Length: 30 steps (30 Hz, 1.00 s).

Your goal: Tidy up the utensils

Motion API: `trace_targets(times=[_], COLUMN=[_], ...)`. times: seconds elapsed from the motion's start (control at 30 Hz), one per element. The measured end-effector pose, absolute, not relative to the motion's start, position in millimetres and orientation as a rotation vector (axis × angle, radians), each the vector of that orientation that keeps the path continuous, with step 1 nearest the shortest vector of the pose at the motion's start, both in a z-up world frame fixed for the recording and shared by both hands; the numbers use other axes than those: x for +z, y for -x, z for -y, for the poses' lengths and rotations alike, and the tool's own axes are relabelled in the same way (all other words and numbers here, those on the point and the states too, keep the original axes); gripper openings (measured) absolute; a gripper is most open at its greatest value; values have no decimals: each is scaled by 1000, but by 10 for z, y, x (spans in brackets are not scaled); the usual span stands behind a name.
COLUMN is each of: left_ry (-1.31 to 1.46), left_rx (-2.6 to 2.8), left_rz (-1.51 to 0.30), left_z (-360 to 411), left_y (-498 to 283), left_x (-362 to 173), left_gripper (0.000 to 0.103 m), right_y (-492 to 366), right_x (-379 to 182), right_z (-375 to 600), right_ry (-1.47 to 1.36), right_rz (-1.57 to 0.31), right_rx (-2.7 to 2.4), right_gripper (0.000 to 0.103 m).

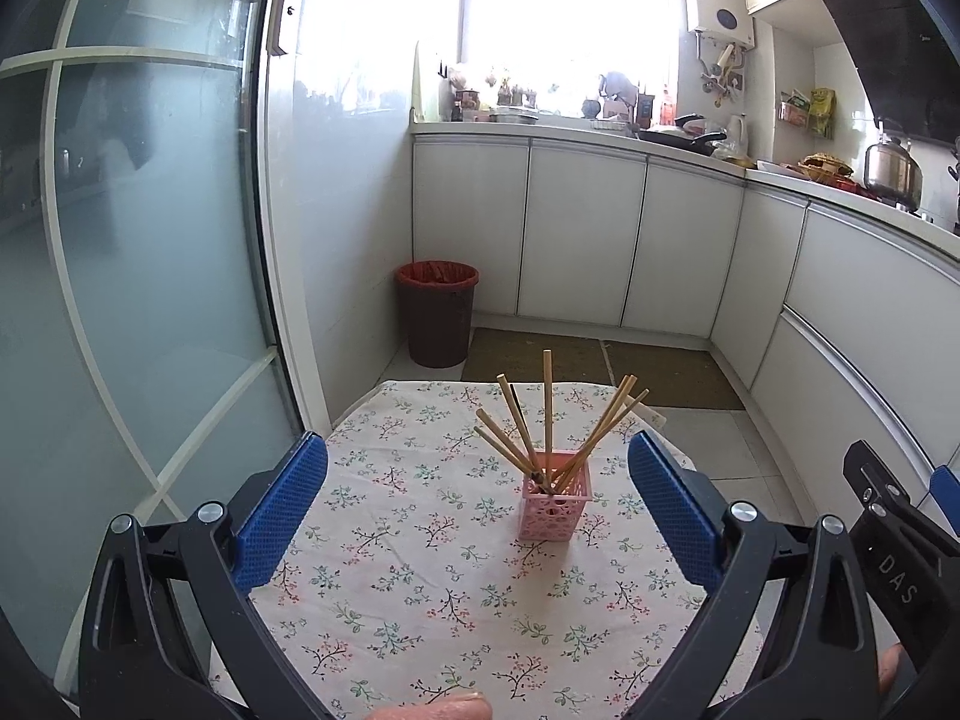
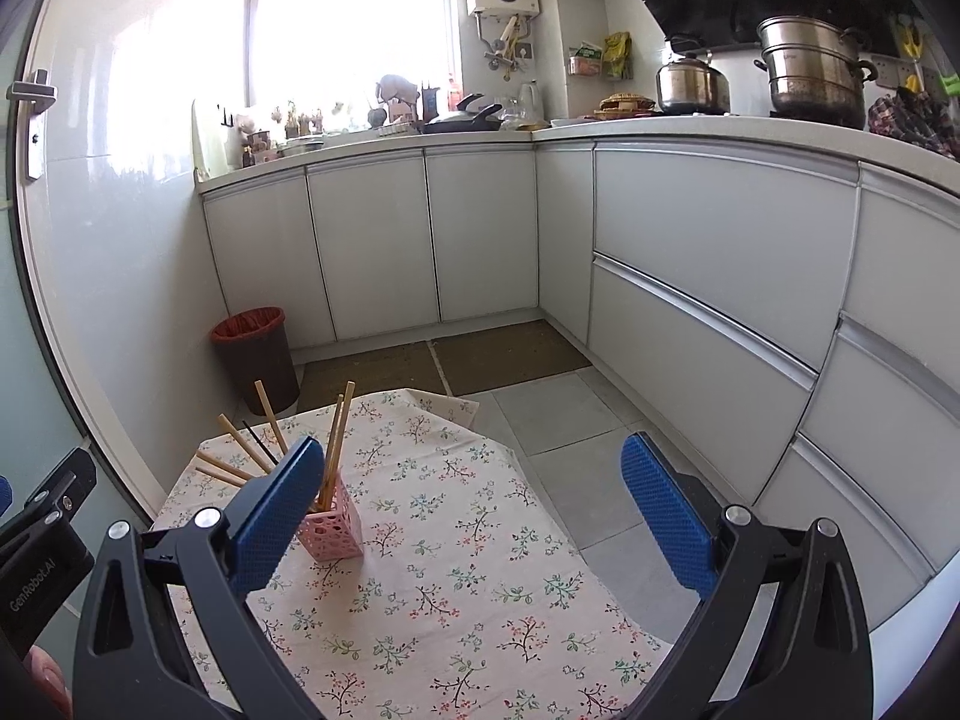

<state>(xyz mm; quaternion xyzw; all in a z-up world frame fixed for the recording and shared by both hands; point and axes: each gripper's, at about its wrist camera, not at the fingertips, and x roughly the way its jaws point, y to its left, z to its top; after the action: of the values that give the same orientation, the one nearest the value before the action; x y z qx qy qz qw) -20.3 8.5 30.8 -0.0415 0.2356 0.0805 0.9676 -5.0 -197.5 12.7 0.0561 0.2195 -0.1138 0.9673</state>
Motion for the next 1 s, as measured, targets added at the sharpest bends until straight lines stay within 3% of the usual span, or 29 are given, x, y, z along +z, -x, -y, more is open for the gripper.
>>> trace_targets(times=[1.0], left_ry=[80], left_rx=[150], left_rz=[-464], left_z=[-87], left_y=[263], left_x=[339], left_gripper=[96], right_y=[138], right_x=[162], right_z=[1981], right_ry=[-124], right_rz=[-442], right_rx=[-211], right_gripper=[97])
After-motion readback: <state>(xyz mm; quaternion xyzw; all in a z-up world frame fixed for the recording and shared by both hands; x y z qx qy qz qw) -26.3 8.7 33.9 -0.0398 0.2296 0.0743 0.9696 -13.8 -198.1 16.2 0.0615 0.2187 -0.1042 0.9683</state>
